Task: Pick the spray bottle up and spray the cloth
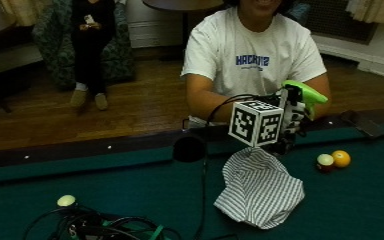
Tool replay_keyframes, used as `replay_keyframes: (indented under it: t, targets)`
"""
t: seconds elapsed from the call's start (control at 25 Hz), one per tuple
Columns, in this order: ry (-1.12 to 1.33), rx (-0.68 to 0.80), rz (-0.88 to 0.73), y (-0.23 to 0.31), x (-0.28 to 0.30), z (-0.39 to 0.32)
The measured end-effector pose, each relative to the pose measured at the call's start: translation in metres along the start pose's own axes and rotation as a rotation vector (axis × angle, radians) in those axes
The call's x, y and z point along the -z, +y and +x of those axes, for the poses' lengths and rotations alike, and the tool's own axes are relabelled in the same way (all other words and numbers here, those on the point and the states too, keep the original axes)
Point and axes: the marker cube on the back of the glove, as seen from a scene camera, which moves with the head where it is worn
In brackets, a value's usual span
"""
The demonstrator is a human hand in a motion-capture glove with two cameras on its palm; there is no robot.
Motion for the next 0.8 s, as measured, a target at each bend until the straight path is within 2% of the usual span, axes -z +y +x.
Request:
replay_keyframes:
  t: [0.52, 0.8]
  targets:
    - [0.009, 0.081, -0.048, -0.049, -0.100, 0.080]
    - [-0.030, 0.073, -0.016, -0.062, -0.126, 0.107]
